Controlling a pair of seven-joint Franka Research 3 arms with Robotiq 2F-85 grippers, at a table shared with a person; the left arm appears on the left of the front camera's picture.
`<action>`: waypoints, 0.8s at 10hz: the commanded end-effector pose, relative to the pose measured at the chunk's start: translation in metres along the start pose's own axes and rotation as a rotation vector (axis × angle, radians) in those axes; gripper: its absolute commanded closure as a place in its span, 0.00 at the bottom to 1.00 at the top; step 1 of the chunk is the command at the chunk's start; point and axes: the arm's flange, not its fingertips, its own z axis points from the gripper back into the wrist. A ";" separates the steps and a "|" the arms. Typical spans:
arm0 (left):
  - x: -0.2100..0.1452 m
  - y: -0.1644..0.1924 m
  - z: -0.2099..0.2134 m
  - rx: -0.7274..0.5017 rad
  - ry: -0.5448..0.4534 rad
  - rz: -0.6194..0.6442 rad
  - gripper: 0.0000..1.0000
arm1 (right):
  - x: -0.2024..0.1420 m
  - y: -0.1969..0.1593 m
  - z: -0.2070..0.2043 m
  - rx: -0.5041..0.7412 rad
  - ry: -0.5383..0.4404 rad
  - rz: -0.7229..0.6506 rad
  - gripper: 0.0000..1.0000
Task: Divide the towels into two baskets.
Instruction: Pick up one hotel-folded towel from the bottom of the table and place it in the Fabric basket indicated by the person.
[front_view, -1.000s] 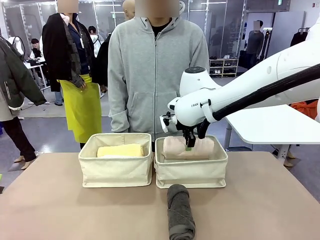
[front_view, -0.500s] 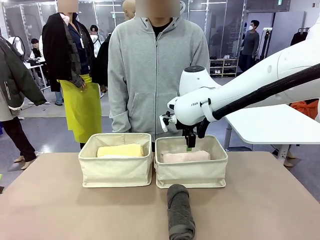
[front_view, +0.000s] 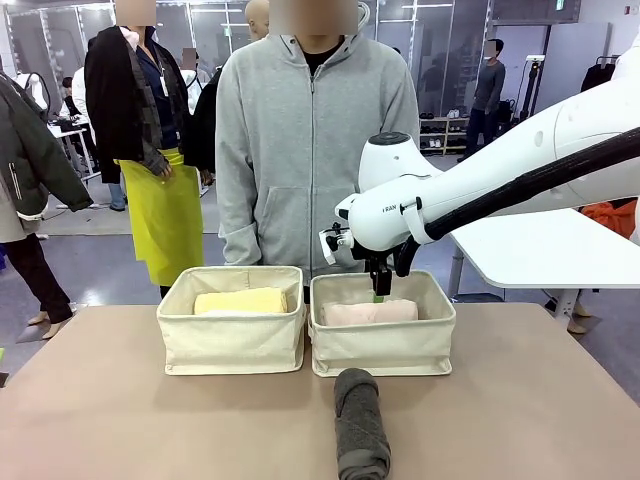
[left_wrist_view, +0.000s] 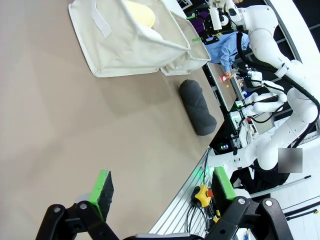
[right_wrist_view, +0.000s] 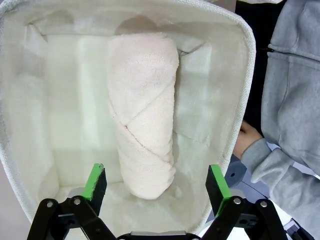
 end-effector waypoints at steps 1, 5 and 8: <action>-0.004 -0.004 0.004 -0.011 0.002 -0.003 0.00 | 0.000 0.000 0.000 -0.004 -0.002 0.000 0.00; -0.004 -0.004 0.004 -0.011 0.002 -0.003 0.00 | 0.000 0.000 0.000 -0.004 -0.002 0.000 0.00; -0.004 -0.004 0.004 -0.011 0.002 -0.003 0.00 | -0.011 0.034 0.040 0.075 0.030 -0.047 0.00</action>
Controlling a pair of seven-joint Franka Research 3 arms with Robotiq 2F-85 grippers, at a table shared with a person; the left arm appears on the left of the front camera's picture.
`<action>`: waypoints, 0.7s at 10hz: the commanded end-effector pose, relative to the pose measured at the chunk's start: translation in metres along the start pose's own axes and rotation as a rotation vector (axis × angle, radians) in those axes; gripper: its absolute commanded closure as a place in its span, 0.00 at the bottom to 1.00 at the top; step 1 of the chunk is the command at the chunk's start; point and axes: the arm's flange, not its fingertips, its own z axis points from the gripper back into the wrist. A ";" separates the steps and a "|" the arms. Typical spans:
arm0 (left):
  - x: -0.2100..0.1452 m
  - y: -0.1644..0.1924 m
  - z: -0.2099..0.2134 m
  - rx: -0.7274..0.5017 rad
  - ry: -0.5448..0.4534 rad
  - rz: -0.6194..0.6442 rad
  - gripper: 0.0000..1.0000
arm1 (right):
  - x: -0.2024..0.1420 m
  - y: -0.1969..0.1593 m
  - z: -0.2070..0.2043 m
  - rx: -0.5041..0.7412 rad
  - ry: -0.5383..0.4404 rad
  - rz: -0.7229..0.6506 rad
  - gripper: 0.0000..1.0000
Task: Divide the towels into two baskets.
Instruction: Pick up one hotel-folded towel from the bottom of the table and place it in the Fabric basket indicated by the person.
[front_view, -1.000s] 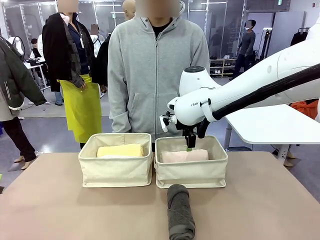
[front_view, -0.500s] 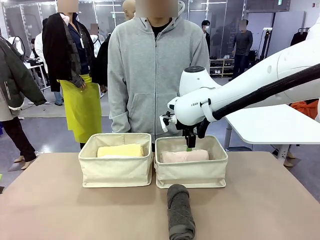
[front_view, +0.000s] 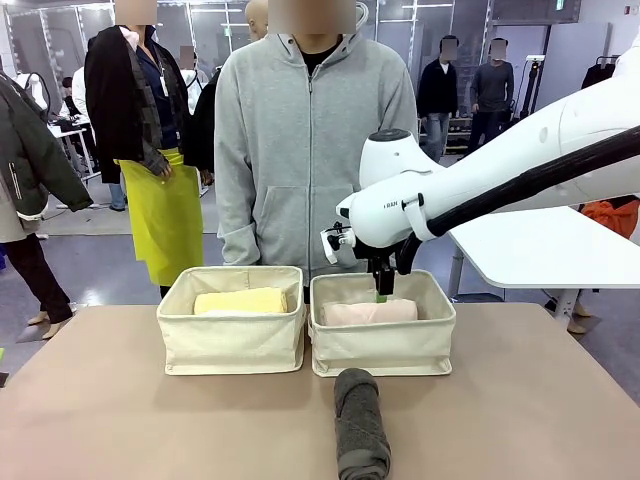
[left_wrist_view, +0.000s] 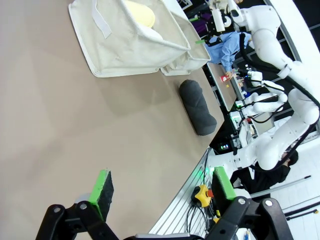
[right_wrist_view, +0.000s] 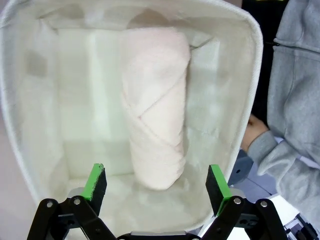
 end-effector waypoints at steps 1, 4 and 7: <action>-0.004 -0.004 0.004 -0.011 0.002 -0.003 0.00 | -0.012 0.041 0.038 0.087 0.003 -0.058 0.00; -0.004 -0.004 0.004 -0.011 0.002 -0.003 0.00 | -0.046 0.089 0.070 0.282 -0.079 -0.139 0.00; -0.004 -0.004 0.004 -0.011 0.002 -0.003 0.00 | -0.129 0.153 0.095 0.380 -0.249 -0.429 0.00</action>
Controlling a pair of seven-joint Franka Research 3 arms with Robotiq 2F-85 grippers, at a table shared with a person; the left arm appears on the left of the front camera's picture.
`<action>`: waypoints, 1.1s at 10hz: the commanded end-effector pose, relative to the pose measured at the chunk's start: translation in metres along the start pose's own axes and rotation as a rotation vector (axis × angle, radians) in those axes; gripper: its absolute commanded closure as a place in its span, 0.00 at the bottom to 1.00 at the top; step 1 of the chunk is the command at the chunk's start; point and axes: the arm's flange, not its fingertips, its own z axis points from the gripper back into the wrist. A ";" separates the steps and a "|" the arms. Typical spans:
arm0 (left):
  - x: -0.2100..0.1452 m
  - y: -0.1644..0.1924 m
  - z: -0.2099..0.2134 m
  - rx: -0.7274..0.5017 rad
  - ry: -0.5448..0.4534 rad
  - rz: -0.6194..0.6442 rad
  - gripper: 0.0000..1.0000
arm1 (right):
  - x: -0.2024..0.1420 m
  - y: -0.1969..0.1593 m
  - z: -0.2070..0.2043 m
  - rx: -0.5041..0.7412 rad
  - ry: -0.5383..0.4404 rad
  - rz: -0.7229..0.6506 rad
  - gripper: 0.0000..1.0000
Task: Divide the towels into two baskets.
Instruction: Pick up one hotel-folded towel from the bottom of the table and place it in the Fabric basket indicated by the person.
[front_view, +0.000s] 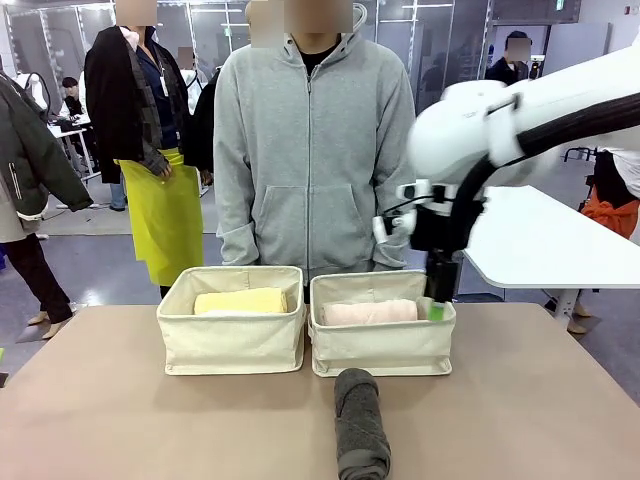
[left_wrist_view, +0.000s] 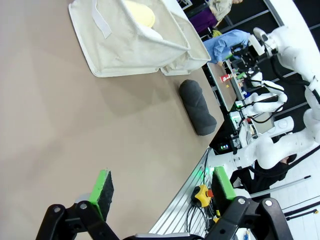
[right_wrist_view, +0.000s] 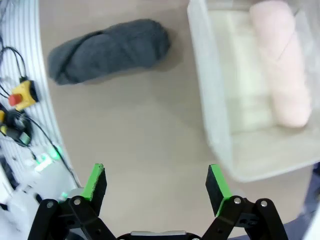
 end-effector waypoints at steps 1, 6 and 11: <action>-0.004 -0.004 0.004 -0.011 0.002 -0.004 0.00 | -0.075 0.029 0.006 0.074 -0.195 -0.152 0.00; -0.004 -0.004 0.004 -0.011 0.002 -0.004 0.00 | -0.270 0.006 0.027 0.412 -0.718 -0.475 0.00; -0.004 -0.004 0.004 -0.011 0.002 -0.004 0.00 | -0.428 0.026 0.000 0.537 -0.966 -0.869 0.00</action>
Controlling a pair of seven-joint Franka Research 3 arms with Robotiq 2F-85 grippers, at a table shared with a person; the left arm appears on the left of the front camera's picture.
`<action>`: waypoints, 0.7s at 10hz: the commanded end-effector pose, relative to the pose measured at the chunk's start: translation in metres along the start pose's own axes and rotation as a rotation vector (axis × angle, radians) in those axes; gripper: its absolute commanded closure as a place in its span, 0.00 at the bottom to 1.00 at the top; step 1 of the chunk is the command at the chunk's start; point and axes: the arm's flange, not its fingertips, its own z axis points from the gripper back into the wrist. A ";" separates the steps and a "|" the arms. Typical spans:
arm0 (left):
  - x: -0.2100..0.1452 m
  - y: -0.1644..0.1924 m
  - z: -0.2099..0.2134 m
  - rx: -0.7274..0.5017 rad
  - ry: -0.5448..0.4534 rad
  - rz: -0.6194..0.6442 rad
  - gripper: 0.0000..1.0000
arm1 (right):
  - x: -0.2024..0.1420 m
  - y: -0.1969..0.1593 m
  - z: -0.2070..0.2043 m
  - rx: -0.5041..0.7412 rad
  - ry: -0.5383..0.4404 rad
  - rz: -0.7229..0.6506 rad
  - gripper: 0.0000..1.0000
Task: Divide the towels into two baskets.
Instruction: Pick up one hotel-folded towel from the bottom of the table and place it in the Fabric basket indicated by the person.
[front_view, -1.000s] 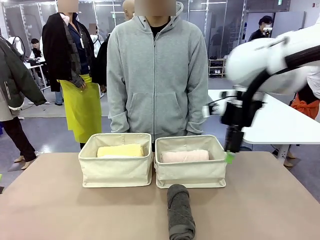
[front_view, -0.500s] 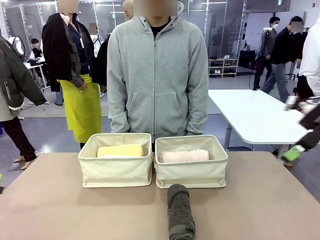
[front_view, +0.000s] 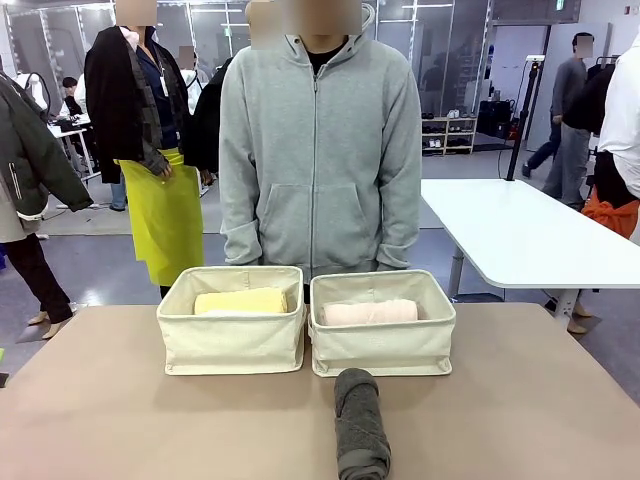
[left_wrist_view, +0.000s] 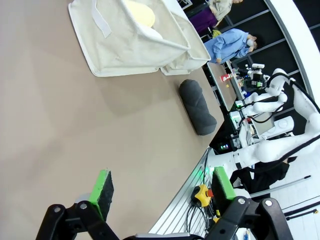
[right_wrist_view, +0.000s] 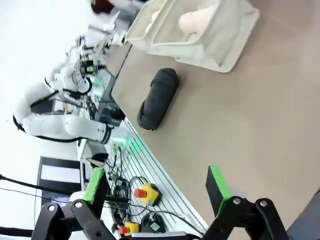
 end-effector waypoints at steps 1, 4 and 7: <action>-0.003 -0.004 0.004 -0.011 0.001 -0.004 0.00 | -0.012 -0.002 0.007 0.035 0.006 -0.110 0.00; -0.003 -0.004 0.004 -0.011 0.001 -0.004 0.00 | -0.025 -0.013 0.015 0.022 -0.020 -0.103 0.00; -0.003 -0.004 0.004 -0.011 0.001 -0.004 0.00 | -0.025 -0.013 0.015 0.022 -0.020 -0.103 0.00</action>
